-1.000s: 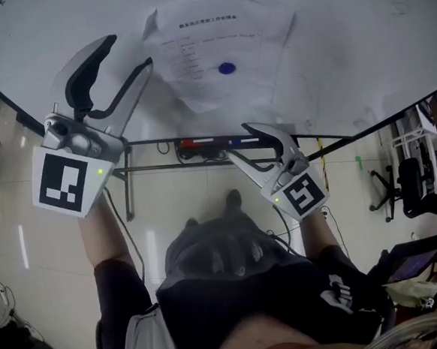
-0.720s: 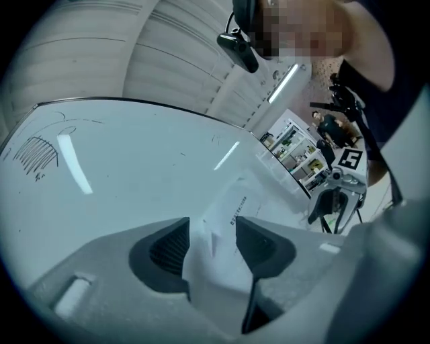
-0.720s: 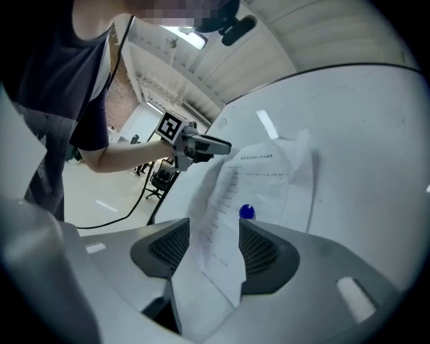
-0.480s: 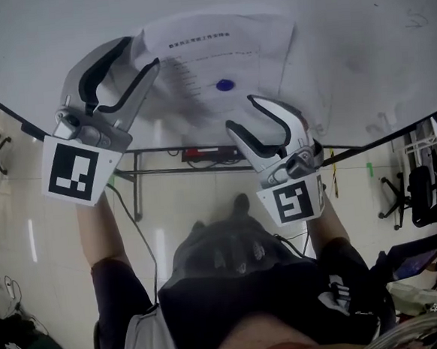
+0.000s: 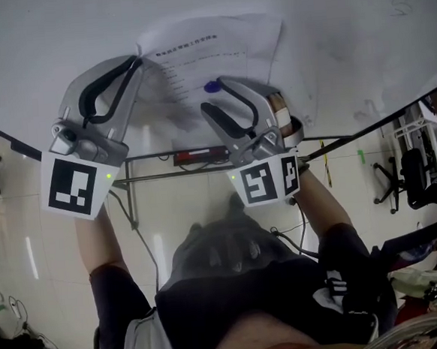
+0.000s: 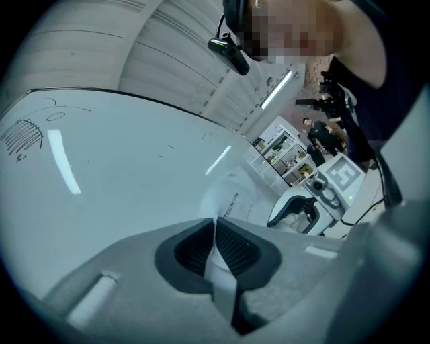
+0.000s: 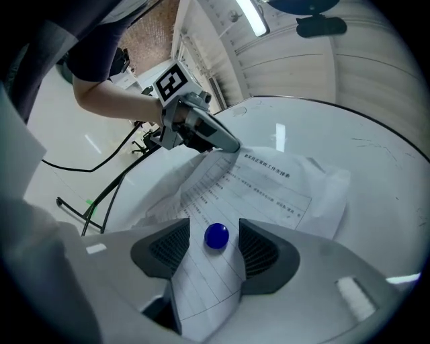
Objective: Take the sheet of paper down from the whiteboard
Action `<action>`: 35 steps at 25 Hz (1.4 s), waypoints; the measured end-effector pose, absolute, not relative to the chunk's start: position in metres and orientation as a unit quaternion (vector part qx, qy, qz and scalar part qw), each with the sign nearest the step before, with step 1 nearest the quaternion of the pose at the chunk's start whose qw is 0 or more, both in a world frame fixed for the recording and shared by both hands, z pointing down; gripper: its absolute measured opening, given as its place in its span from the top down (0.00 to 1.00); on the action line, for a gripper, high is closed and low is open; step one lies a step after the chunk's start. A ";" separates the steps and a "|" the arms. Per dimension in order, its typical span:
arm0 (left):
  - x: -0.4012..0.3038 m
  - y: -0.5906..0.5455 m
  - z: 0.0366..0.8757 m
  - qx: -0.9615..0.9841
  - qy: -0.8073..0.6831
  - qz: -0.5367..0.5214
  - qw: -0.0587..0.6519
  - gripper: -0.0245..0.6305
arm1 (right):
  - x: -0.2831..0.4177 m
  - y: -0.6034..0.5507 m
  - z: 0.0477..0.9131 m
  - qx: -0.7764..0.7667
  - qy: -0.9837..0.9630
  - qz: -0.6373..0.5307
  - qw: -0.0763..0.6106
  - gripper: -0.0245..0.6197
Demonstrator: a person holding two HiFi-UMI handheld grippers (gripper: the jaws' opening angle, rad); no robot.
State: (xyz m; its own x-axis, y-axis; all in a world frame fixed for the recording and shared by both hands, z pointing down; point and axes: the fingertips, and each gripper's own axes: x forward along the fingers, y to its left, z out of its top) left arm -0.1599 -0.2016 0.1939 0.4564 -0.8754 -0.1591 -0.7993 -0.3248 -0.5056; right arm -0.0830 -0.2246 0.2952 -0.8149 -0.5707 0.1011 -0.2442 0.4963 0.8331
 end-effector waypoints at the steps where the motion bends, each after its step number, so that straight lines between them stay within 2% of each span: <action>1: -0.159 -0.201 0.194 -0.813 0.513 -0.070 0.267 0.94 | -0.084 -0.227 0.297 0.243 -0.843 -0.440 0.191 0.62; 4: -0.156 -0.197 0.193 -0.818 0.505 -0.062 0.266 0.95 | -0.085 -0.232 0.300 0.253 -0.833 -0.450 0.200 0.63; 8: -0.153 -0.192 0.192 -0.823 0.497 -0.061 0.269 0.95 | -0.083 -0.235 0.295 0.273 -0.818 -0.467 0.195 0.73; 13: -0.148 -0.185 0.196 -0.828 0.491 -0.062 0.262 0.95 | -0.083 -0.233 0.299 0.273 -0.824 -0.463 0.181 0.74; 15: -0.149 -0.186 0.195 -0.830 0.489 -0.061 0.260 0.95 | -0.084 -0.234 0.299 0.267 -0.828 -0.459 0.180 0.78; 28: -0.148 -0.177 0.192 -0.839 0.485 -0.029 0.245 0.96 | -0.079 -0.236 0.289 0.269 -0.842 -0.434 0.173 0.79; 35: -0.173 -0.146 0.190 -0.843 0.487 0.007 0.230 0.96 | -0.087 -0.215 0.285 0.281 -0.844 -0.425 0.168 0.79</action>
State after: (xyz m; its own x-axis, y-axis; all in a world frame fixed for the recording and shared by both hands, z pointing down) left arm -0.1733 -0.1464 0.1899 0.5255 -0.8177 -0.2351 -0.8237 -0.4197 -0.3813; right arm -0.0871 -0.2151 0.2846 -0.7855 -0.6172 0.0455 -0.3311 0.4813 0.8116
